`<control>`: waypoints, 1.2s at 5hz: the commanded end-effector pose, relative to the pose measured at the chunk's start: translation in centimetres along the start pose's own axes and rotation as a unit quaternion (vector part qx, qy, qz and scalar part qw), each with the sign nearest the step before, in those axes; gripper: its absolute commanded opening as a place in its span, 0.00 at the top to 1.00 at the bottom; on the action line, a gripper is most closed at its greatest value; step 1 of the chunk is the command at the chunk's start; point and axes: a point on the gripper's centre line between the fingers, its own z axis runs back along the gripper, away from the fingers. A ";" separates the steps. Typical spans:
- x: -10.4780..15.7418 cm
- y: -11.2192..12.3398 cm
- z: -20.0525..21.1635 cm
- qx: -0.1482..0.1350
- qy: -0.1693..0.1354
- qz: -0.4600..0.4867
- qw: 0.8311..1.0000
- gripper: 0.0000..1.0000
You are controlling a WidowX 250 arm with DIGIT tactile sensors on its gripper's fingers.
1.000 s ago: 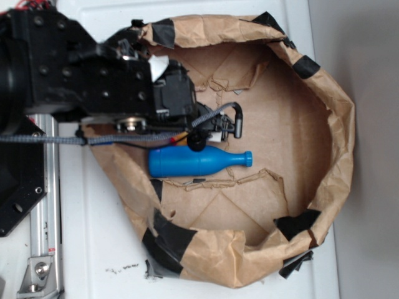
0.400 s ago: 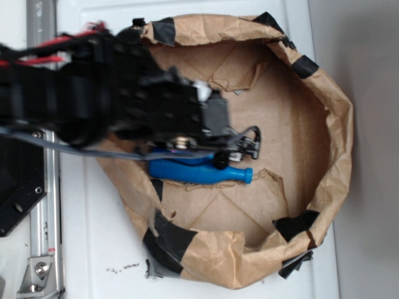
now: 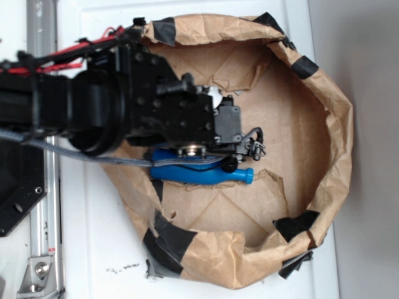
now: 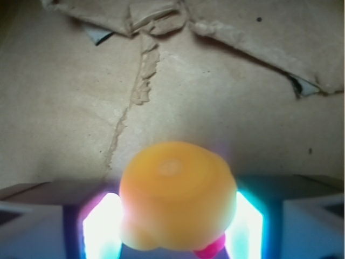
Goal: Grab the yellow duck.
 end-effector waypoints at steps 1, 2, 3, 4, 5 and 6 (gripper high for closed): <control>-0.3 2.2 0.5 -0.003 -0.004 0.012 1.000 1.00; 0.0 1.7 1.5 -0.021 -0.030 -0.010 0.999 1.00; 1.3 0.0 6.0 -0.110 -0.064 -0.128 0.984 1.00; 3.6 -2.9 10.7 -0.126 -0.049 -0.249 0.959 1.00; 2.1 -5.9 11.9 -0.119 0.018 -0.345 0.931 1.00; 0.4 -7.3 12.5 -0.091 -0.030 -0.390 0.916 1.00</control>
